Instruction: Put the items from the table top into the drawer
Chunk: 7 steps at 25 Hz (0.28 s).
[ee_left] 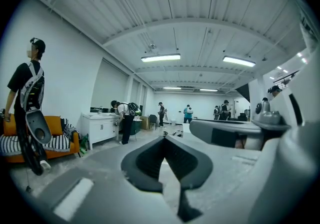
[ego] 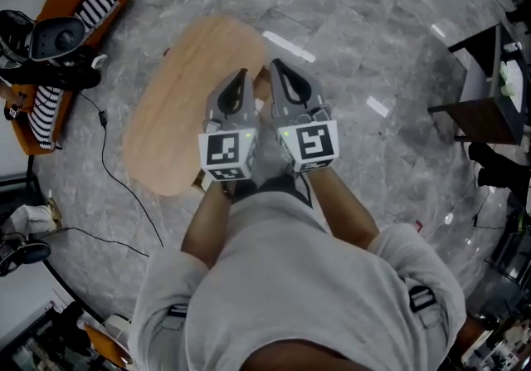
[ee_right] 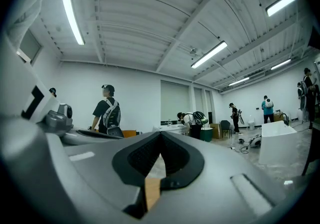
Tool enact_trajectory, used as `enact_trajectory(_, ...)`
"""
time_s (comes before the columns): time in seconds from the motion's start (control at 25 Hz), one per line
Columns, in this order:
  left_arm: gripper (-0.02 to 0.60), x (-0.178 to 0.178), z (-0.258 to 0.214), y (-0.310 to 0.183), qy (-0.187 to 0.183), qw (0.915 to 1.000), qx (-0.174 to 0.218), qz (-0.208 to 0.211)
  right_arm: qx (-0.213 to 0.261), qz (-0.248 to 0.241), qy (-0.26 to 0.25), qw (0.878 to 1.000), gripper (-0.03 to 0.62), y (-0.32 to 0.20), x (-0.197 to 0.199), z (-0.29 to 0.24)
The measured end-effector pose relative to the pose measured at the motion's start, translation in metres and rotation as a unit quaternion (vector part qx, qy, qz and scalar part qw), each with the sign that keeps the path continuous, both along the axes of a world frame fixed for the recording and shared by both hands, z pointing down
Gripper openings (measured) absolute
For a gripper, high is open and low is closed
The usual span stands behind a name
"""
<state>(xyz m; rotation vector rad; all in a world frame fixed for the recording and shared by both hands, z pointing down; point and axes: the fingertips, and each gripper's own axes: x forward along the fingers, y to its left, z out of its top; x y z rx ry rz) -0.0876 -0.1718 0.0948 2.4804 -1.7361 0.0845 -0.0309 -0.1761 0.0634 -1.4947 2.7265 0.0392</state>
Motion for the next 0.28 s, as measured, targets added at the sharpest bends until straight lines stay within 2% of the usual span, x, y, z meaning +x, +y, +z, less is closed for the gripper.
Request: enact_trajectory(0.28,0.020,0.025,-0.006,-0.002,-0.002,1.0000,0.003,0.000,-0.009,-0.001,0.001,1.000,0.006,-0.003,0.025,-0.005)
